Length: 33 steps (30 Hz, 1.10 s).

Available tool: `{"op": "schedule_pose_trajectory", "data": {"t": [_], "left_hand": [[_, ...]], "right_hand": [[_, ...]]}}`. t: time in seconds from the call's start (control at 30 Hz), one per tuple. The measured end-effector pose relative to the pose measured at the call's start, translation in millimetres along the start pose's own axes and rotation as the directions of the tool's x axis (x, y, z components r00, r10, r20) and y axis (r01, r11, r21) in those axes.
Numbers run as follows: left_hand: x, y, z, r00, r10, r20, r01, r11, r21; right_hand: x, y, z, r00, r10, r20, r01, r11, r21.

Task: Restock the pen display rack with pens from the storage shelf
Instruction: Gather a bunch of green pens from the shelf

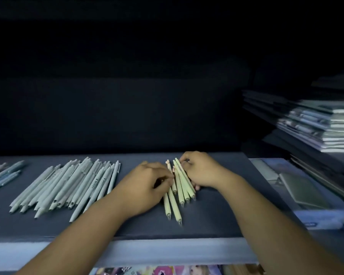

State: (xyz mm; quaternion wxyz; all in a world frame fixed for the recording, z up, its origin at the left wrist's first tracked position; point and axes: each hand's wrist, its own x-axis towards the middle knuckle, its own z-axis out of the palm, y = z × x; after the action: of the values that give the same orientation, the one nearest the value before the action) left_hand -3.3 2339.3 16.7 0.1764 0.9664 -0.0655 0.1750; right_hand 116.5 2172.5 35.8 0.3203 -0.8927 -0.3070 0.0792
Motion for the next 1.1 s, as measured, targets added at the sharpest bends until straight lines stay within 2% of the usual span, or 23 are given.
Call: {"op": "schedule_pose_trajectory", "data": {"t": [0.07, 0.17, 0.3, 0.37, 0.43, 0.73, 0.77, 0.83, 0.9, 0.97, 1.1], "left_hand": [[0, 1, 1, 0.999, 0.024, -0.038, -0.025, 0.999, -0.022], [4, 7, 3, 0.999, -0.032, -0.026, 0.031, 0.998, -0.057], [21, 4, 5, 0.986, -0.153, 0.073, 0.149, 0.987, 0.054], [33, 4, 3, 0.955, -0.261, 0.143, 0.262, 0.965, 0.013], [39, 4, 3, 0.929, -0.306, 0.207, 0.319, 0.947, -0.029], [19, 14, -9, 0.966, -0.227, 0.12, 0.247, 0.949, -0.197], [14, 20, -14, 0.966, -0.236, 0.104, 0.251, 0.955, -0.158], [3, 35, -26, 0.944, -0.316, 0.091, 0.313, 0.949, 0.042], [-6, 57, -35, 0.873, -0.457, 0.169, 0.431, 0.886, 0.169], [-13, 75, -34, 0.829, -0.494, 0.263, 0.458, 0.869, 0.189], [-6, 79, -26, 0.85, -0.43, 0.305, 0.42, 0.902, 0.102]], "right_hand": [[-2, 5, -1, 1.0, -0.02, -0.006, 0.02, 0.999, 0.025], [-2, 8, -3, 0.997, -0.071, -0.007, 0.072, 0.997, 0.016], [-3, 6, 1, 0.99, -0.136, -0.02, 0.134, 0.986, -0.103], [-5, 3, 0, 0.989, -0.143, -0.026, 0.137, 0.978, -0.157], [-6, 1, -1, 0.99, -0.135, -0.027, 0.129, 0.979, -0.157], [-9, 4, -4, 0.993, -0.116, -0.014, 0.115, 0.99, -0.08], [-10, 3, -3, 0.994, -0.113, -0.009, 0.112, 0.991, -0.07], [-12, 2, -3, 0.994, -0.111, -0.004, 0.111, 0.993, -0.048], [-14, 0, -3, 0.994, -0.111, 0.001, 0.111, 0.993, -0.028], [-14, -3, -2, 0.993, -0.114, 0.007, 0.114, 0.993, -0.009], [-15, -7, -3, 0.992, -0.127, 0.001, 0.127, 0.992, -0.009]]}}
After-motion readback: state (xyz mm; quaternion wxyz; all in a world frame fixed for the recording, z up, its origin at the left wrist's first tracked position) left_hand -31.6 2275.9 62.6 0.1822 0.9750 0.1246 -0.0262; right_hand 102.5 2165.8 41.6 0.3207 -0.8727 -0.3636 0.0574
